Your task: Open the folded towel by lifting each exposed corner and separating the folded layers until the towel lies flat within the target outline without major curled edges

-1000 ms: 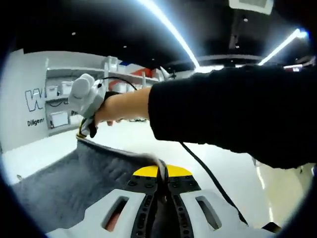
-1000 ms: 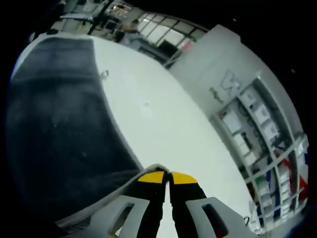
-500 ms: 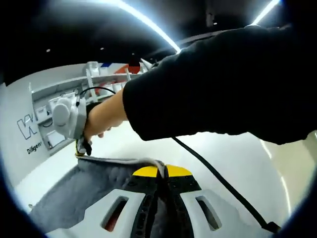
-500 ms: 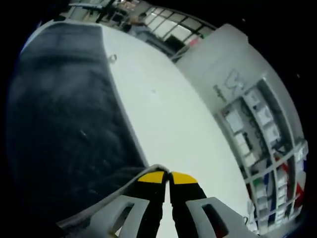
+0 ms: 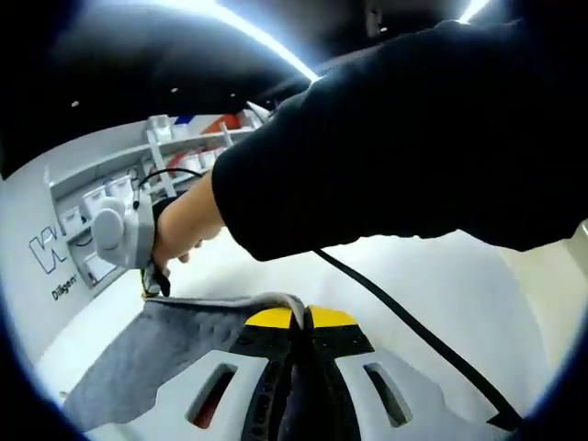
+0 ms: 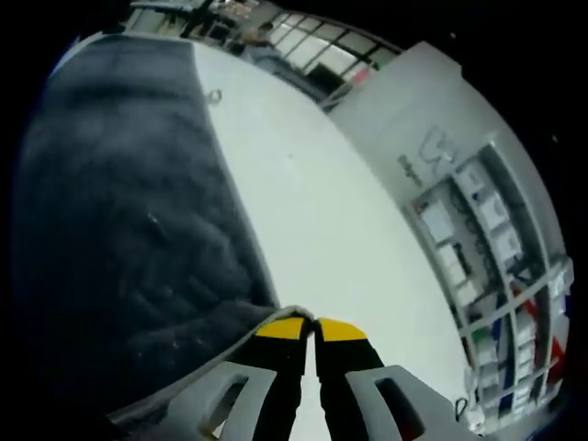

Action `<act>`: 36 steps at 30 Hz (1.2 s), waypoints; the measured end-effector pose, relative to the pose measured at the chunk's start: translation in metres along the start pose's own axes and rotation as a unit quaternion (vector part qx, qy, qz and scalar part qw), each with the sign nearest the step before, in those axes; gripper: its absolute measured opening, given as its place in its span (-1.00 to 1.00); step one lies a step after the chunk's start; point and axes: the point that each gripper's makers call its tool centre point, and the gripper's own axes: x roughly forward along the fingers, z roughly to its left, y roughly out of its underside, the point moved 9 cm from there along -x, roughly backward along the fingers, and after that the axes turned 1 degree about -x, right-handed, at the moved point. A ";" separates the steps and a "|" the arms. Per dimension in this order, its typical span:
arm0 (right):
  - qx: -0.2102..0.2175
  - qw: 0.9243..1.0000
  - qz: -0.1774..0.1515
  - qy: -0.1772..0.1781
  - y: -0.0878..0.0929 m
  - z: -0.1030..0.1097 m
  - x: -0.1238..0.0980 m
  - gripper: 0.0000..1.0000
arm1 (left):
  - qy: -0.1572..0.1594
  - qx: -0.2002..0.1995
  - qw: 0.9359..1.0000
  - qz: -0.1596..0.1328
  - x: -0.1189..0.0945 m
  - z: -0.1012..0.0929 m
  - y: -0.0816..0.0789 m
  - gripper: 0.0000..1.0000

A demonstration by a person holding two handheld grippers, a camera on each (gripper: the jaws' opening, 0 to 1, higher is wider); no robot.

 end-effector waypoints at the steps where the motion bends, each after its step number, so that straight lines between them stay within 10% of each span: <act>1: -0.001 1.000 0.003 0.001 0.002 0.000 0.000 -1.00 | 0.001 0.002 1.000 0.001 0.001 -0.001 0.000 -0.93; 12: 0.012 1.000 0.004 0.017 0.012 -0.011 -0.004 -0.74 | 0.027 0.008 1.000 0.011 0.007 -0.011 0.003 -0.74; 20: 0.013 0.997 0.069 0.029 0.039 -0.020 -0.012 -0.55 | 0.046 -0.003 0.999 0.017 0.005 -0.019 0.001 -0.61; 28: 0.062 0.992 0.085 0.071 0.049 -0.040 -0.035 0.15 | 0.087 -0.093 0.992 0.016 0.002 -0.018 -0.005 -0.45; 31: 0.151 0.984 0.041 0.086 0.060 -0.050 -0.048 0.64 | 0.087 -0.119 0.989 0.015 -0.005 -0.010 -0.009 -0.35; 36: 0.190 0.975 0.056 0.098 0.081 -0.051 -0.063 0.71 | 0.105 -0.165 0.981 0.001 -0.021 -0.004 -0.011 -0.23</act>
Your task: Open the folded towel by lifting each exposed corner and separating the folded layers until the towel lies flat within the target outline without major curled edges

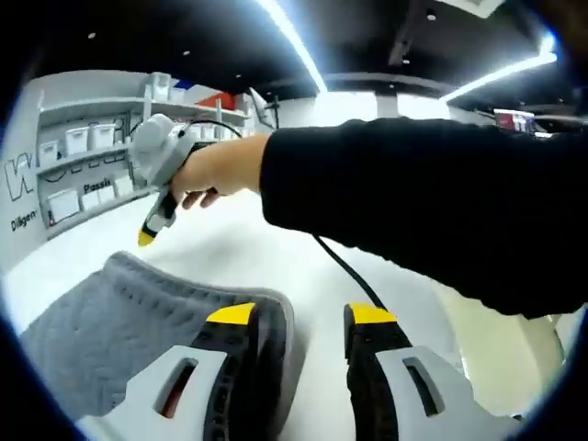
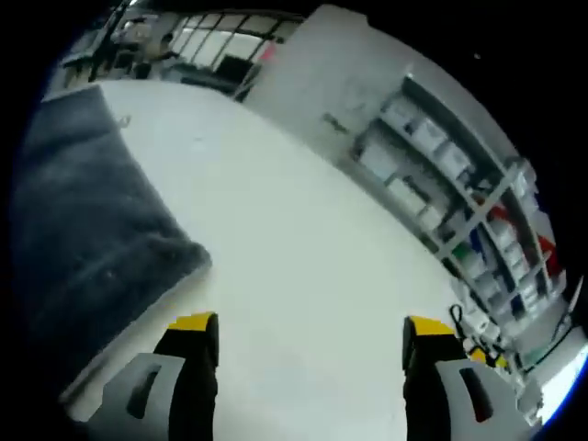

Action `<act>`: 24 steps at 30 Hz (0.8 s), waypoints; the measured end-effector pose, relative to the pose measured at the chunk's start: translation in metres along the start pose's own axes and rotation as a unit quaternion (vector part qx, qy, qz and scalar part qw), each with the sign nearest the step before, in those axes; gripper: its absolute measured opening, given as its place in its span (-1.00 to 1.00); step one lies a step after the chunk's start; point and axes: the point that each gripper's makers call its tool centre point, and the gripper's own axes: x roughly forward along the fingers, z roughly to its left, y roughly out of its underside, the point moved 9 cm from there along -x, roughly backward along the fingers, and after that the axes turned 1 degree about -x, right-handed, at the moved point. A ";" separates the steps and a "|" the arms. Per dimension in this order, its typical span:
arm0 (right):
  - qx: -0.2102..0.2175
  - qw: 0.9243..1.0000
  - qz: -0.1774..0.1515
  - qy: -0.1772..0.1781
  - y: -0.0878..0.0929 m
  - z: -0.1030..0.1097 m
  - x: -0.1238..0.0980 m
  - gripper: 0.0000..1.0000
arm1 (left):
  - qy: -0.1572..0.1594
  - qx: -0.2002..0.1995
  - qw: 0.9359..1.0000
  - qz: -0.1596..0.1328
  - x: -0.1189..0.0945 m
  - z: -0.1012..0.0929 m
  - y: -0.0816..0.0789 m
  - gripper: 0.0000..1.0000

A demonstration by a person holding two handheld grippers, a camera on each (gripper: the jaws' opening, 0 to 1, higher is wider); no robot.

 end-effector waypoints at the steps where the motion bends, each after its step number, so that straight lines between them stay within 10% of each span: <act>1: 0.000 1.000 0.000 -0.002 0.003 0.001 -0.002 0.77 | -0.001 0.000 1.000 0.002 -0.002 0.000 0.001 -0.23; 12: 0.151 0.988 -0.026 0.017 0.038 -0.009 -0.032 0.99 | -0.060 0.001 0.998 -0.034 -0.073 0.046 -0.004 0.96; 17: 0.106 0.993 -0.019 0.038 0.038 -0.011 -0.044 0.99 | -0.111 -0.015 0.993 -0.032 -0.118 0.092 -0.010 0.99; 24: 0.166 0.984 -0.046 0.043 0.038 -0.011 -0.073 0.99 | -0.194 -0.030 0.979 -0.053 -0.202 0.153 -0.013 0.99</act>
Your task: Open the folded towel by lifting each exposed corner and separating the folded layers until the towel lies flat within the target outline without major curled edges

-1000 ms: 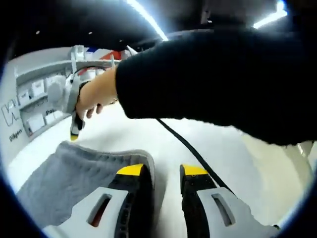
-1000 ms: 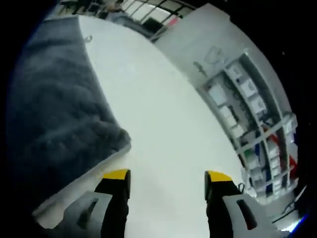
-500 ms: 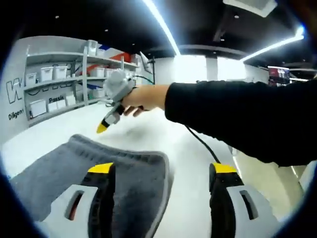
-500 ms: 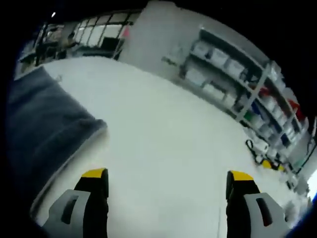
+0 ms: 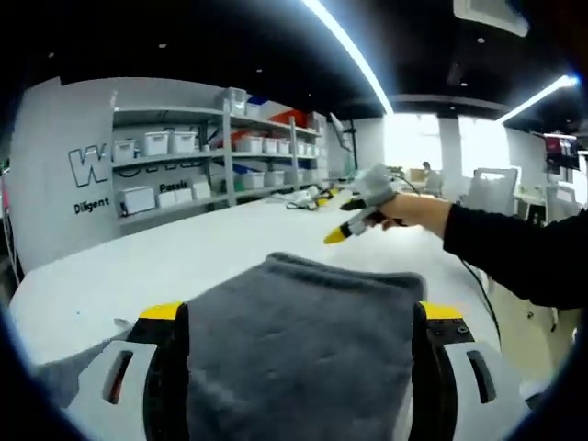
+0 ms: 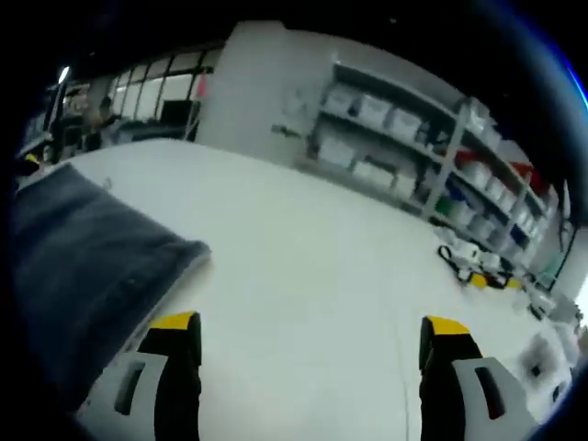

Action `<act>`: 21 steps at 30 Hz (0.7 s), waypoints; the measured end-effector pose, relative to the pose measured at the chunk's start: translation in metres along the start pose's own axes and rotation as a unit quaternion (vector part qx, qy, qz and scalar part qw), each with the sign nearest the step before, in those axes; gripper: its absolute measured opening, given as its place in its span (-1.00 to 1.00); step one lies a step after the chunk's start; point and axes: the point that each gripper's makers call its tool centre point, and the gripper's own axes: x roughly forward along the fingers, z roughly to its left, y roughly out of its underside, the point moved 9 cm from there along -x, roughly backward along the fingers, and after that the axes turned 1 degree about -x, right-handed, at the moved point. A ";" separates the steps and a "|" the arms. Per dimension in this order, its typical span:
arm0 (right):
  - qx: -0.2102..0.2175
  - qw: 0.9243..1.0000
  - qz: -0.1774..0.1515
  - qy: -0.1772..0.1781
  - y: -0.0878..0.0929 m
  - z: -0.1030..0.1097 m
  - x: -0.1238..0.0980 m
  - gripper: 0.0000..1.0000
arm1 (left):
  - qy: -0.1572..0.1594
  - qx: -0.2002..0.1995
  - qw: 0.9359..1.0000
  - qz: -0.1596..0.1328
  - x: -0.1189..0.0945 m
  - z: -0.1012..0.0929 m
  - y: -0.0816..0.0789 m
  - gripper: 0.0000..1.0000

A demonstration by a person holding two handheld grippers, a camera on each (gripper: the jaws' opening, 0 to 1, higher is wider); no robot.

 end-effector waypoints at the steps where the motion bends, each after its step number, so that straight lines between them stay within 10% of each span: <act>1: 0.019 1.000 -0.014 0.004 -0.002 -0.001 -0.007 0.99 | -0.008 -0.002 1.000 -0.001 -0.009 0.011 -0.001 0.99; 5: 0.081 0.995 -0.049 -0.015 -0.011 -0.003 -0.032 0.99 | -0.069 -0.009 0.998 -0.010 -0.047 0.058 -0.003 0.99; 21: 0.005 0.998 -0.064 0.016 -0.015 0.004 -0.104 0.99 | -0.209 -0.046 0.976 -0.038 -0.200 0.183 0.008 0.95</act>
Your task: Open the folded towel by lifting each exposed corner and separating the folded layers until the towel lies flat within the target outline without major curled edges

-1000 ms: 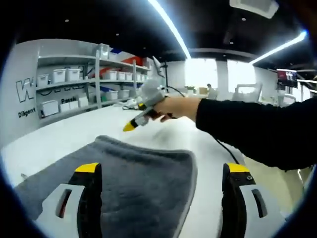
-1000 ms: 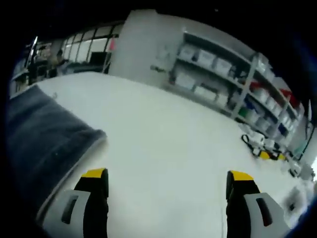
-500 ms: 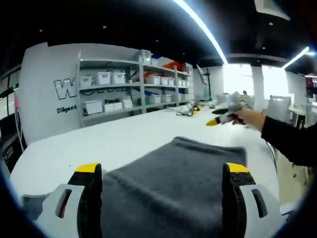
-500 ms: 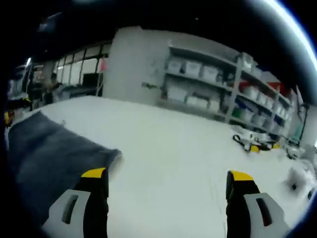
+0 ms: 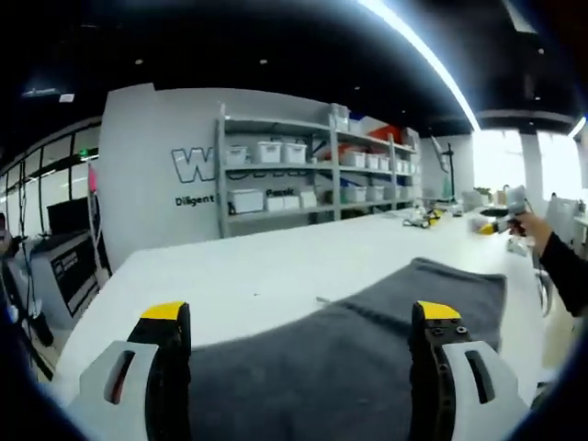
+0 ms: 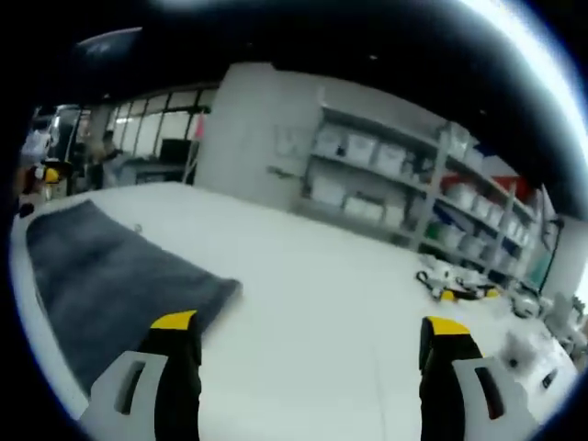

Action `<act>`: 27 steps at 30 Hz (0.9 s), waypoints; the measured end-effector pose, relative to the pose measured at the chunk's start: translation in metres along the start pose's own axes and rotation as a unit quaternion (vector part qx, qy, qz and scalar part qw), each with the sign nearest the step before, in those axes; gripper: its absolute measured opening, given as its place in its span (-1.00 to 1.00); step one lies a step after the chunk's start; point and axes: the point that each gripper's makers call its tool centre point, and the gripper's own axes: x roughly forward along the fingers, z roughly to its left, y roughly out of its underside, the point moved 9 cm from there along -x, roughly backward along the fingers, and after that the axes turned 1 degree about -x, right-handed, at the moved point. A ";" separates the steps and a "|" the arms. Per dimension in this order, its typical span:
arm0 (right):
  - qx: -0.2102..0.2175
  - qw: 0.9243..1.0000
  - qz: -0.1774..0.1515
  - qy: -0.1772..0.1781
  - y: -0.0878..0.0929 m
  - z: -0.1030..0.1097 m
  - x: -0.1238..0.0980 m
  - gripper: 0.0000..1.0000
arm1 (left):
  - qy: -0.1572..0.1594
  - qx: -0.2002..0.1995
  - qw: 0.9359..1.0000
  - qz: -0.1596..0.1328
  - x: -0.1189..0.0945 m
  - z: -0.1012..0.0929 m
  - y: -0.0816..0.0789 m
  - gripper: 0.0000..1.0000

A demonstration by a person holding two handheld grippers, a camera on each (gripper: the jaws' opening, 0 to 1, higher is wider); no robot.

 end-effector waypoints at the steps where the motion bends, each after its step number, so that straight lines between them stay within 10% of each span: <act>1: 0.002 1.000 -0.001 0.002 0.000 -0.001 -0.003 0.99 | -0.010 -0.001 1.000 -0.002 -0.007 0.009 0.000 0.95; 13: 0.023 0.999 -0.030 -0.017 -0.047 0.029 0.008 0.99 | -0.096 0.004 0.994 0.058 -0.028 0.106 0.025 0.83; 27: 0.018 0.998 -0.011 -0.067 -0.067 0.062 0.086 0.80 | -0.066 0.004 0.994 0.084 0.030 0.154 0.023 0.75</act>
